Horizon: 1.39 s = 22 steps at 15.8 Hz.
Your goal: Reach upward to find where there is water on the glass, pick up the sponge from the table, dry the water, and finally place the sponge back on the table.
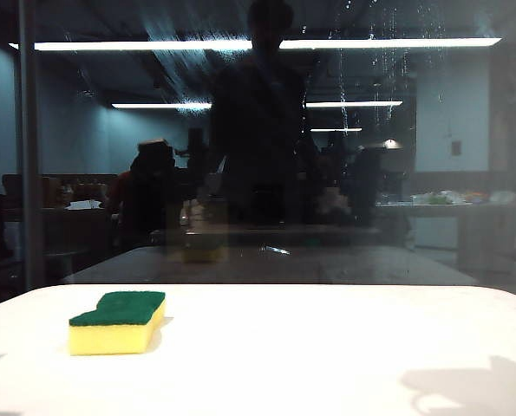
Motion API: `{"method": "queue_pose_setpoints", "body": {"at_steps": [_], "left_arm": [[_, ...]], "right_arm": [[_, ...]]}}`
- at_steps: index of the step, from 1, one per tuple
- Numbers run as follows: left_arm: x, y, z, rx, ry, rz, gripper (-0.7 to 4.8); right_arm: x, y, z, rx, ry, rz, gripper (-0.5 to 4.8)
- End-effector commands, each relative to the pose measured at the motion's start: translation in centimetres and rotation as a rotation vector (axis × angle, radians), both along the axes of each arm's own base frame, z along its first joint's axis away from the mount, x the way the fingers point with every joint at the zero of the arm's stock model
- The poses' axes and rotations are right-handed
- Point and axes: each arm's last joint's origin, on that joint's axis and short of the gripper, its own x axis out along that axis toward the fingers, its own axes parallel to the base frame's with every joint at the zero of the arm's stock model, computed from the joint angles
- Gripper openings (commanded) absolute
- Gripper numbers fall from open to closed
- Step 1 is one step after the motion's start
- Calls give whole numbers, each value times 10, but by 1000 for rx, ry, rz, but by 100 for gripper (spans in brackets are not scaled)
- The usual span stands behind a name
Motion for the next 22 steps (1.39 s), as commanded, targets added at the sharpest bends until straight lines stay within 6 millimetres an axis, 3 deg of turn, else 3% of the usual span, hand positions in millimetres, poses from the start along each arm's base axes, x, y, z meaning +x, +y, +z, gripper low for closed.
{"method": "queue_pose_setpoints", "body": {"at_steps": [1, 19, 22], "left_arm": [[0, 0, 2, 1, -12, 0, -5], [0, 0, 3, 1, -17, 0, -5], [-1, 0, 6, 0, -45, -4, -5]], "right_arm": [[0, 0, 0, 3, -16, 0, -8], [0, 0, 0, 3, -13, 1, -9], [0, 0, 5, 115, -45, -6, -9]]}}
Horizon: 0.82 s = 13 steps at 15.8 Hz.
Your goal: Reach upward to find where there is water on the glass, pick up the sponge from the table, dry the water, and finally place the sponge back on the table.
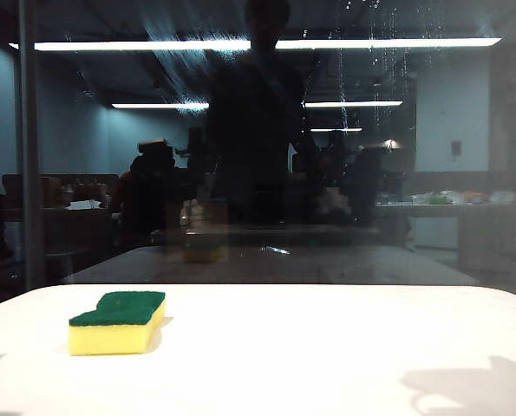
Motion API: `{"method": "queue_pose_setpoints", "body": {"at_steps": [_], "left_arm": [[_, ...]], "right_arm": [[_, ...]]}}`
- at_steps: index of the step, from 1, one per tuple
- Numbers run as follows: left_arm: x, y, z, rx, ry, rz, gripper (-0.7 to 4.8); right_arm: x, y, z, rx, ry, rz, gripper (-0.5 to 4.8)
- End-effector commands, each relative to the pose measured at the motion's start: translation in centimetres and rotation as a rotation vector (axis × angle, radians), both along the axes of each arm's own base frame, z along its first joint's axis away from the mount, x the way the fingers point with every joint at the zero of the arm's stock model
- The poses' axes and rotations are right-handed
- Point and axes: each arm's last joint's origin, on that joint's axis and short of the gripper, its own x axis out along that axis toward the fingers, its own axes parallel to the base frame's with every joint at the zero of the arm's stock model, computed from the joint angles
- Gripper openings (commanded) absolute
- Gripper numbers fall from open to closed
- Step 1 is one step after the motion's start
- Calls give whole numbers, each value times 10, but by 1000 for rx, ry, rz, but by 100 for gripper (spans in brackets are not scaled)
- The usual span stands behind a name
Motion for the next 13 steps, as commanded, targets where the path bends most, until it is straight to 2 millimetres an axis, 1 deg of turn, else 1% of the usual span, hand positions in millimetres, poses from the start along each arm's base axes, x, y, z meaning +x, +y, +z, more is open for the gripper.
{"method": "queue_pose_setpoints", "body": {"at_steps": [1, 2, 3, 6, 7, 9, 10, 12, 13], "left_arm": [[-1, 0, 10, 0, -62, -8, -5], [-2, 0, 14, 0, -70, -8, -5], [-4, 0, 22, -6, -80, -7, -5], [-17, 0, 57, -53, -106, -8, -5], [-20, 0, 65, -52, -115, 0, -5], [-34, 2, 92, -41, -176, 44, -5], [-41, 2, 106, 0, -205, 72, -5], [-49, 3, 126, 32, -205, 90, -5], [-51, 3, 140, 33, -180, 88, -5]], "right_arm": [[0, 0, 10, 145, -66, -7, -9], [-1, 0, 14, 160, -81, -6, -9], [-2, 0, 21, 162, -101, -4, -9], [-13, -1, 62, 170, -207, 0, -9], [-15, -1, 69, 171, -220, 0, -9], [-30, -2, 103, 176, -285, 5, -9], [-38, -3, 118, 179, -316, 7, -9], [-53, -5, 144, 186, -371, -28, -9], [-62, -7, 158, 191, -392, -48, -9]]}}
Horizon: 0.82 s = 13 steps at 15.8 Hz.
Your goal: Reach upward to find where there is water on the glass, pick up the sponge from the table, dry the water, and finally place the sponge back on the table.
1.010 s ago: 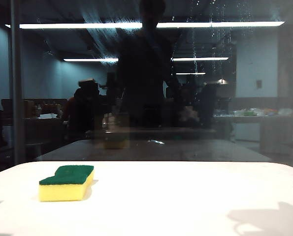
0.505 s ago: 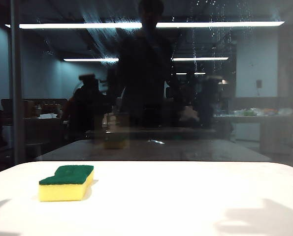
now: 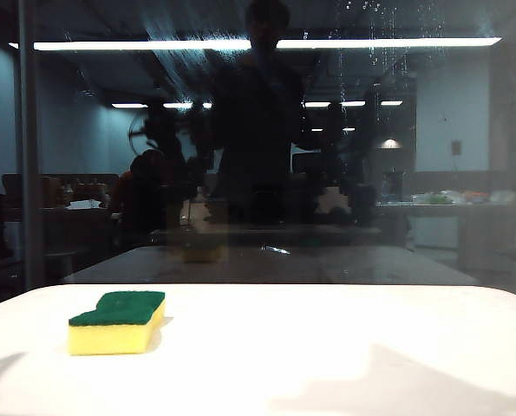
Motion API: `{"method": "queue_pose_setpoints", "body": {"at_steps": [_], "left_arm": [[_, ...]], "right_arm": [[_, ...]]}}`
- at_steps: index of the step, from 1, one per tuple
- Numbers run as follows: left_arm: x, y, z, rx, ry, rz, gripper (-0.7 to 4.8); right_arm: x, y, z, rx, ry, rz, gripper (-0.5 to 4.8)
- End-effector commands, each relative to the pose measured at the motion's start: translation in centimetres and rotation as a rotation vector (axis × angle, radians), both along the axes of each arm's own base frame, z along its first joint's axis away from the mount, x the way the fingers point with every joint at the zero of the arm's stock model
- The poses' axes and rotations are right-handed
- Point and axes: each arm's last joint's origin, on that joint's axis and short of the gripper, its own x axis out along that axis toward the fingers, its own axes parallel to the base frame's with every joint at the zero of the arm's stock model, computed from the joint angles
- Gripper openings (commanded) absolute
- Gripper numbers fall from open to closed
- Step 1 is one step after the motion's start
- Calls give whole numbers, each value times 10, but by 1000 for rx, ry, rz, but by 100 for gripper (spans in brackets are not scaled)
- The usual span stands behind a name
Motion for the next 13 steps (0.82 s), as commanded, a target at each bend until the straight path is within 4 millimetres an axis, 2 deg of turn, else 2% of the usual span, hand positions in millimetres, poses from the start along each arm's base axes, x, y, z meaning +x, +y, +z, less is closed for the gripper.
{"method": "queue_pose_setpoints", "body": {"at_steps": [1, 4, 6, 9, 11, 13], "left_arm": [[-4, 0, 35, 26, 65, 1, -5], [2, -1, 86, 32, 57, -36, -5], [6, -2, 129, 40, 13, -64, -5], [18, -2, 183, 44, -37, -74, -5], [32, -3, 209, 49, -54, -92, -5], [47, -4, 232, 56, -69, -126, -5]], "right_arm": [[-24, -4, 42, 29, -53, -68, -9], [-34, -4, 84, 23, -29, -56, -9], [-32, -3, 123, 9, -9, -12, -9], [-14, -1, 182, 7, -29, 1, -9], [8, 1, 210, 4, -28, 9, -9], [31, 4, 229, -10, -16, 57, -9]]}}
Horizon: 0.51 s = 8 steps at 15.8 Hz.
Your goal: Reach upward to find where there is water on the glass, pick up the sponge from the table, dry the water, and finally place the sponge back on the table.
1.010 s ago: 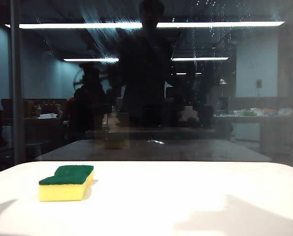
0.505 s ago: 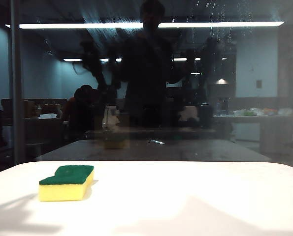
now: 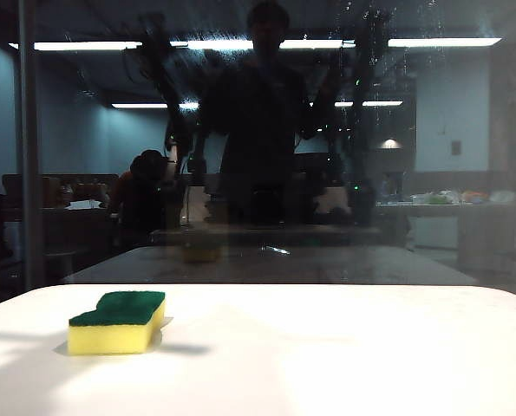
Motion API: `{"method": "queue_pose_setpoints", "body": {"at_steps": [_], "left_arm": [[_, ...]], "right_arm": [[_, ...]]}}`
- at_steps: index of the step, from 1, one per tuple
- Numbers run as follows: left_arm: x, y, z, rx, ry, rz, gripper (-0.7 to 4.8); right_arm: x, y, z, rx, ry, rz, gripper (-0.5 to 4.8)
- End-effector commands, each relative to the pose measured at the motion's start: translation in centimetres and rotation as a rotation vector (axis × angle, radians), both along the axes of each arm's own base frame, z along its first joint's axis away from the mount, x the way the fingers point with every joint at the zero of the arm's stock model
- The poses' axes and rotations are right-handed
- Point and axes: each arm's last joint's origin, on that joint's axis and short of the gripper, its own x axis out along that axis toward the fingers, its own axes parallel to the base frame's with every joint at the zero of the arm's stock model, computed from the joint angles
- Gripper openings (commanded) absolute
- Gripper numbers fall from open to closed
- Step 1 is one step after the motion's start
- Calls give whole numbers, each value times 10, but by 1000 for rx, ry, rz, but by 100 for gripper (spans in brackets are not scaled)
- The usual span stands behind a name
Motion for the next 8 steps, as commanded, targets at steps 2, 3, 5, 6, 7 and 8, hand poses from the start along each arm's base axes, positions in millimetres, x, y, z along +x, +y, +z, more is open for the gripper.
{"method": "queue_pose_setpoints", "body": {"at_steps": [2, 3, 5, 6, 7, 8], "left_arm": [[28, -2, 43, 22, -44, -78, -5], [36, -3, 52, 24, -52, -84, -5], [51, -3, 68, 25, -67, -84, -5], [61, -3, 75, 29, -73, -95, -5], [68, -3, 79, 31, -71, -102, -5], [73, -4, 80, 33, -66, -110, -5]], "right_arm": [[46, 7, 33, -25, 21, 101, -9], [58, 7, 40, -25, 25, 101, -9], [78, 9, 52, -25, 20, 100, -9], [91, 10, 59, -25, 19, 100, -9], [101, 11, 65, -25, 16, 101, -9], [106, 11, 69, -25, 16, 101, -9]]}}
